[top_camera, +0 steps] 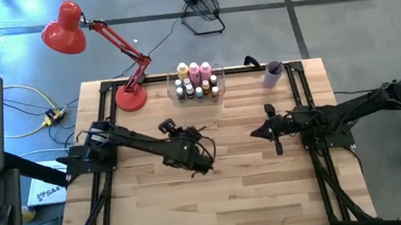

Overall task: Pick & Place Paint Supplies
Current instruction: Put the black paint brush into the violet cup

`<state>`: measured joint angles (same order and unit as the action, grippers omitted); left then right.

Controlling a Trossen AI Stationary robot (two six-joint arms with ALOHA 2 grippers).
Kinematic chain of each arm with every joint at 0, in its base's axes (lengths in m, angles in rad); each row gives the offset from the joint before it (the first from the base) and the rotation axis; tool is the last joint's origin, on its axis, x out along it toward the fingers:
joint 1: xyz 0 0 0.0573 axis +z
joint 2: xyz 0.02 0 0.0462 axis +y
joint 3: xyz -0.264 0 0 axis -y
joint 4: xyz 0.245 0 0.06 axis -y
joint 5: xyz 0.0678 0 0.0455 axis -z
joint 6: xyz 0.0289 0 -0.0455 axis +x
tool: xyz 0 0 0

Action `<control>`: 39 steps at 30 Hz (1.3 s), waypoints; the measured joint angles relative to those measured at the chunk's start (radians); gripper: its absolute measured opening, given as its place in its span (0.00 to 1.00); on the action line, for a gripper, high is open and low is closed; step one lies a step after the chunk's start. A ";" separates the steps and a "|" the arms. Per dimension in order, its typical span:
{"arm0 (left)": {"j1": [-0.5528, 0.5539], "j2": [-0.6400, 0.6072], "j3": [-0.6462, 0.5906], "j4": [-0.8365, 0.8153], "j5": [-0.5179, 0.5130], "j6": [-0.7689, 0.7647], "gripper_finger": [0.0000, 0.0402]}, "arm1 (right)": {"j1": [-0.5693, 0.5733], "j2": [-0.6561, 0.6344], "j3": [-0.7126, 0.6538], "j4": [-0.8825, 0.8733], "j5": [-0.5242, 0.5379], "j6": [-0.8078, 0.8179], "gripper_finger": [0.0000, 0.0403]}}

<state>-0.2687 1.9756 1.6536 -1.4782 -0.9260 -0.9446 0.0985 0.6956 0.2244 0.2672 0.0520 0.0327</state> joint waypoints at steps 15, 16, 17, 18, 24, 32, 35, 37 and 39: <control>0.310 -0.173 -0.377 0.802 0.550 0.735 0.00 | 0.000 0.015 -0.001 0.033 -0.002 -0.003 0.00; 0.337 -0.177 -0.378 0.822 0.614 0.793 0.00 | 0.000 0.016 0.001 0.033 -0.002 -0.003 0.00; 0.366 -0.177 -0.375 0.851 0.686 0.848 0.00 | 0.000 0.016 0.000 0.024 -0.002 -0.003 0.00; 0.394 -0.176 -0.375 0.858 0.757 0.898 0.00 | 0.000 0.018 -0.002 0.023 -0.002 -0.006 0.00; 0.518 -0.175 -0.377 0.841 0.993 0.929 0.00 | 0.000 0.027 -0.001 0.025 0.006 -0.011 0.00; 0.534 -0.175 -0.377 0.860 1.069 0.887 0.02 | 0.000 0.028 -0.001 0.023 0.010 -0.037 0.00; 0.522 -0.175 -0.377 0.887 1.051 0.861 0.08 | 0.000 0.028 -0.001 0.020 0.010 -0.037 0.00; 0.515 -0.174 -0.376 0.911 1.048 0.838 0.13 | 0.000 0.028 -0.001 0.021 0.009 -0.037 0.00; 0.515 -0.174 -0.376 0.917 1.048 0.809 0.21 | 0.000 0.028 -0.001 0.019 0.010 -0.033 0.00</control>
<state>0.2459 1.8015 1.2774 -0.5607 0.1217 -0.1358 0.0982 0.7231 0.2234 0.2867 0.0616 -0.0007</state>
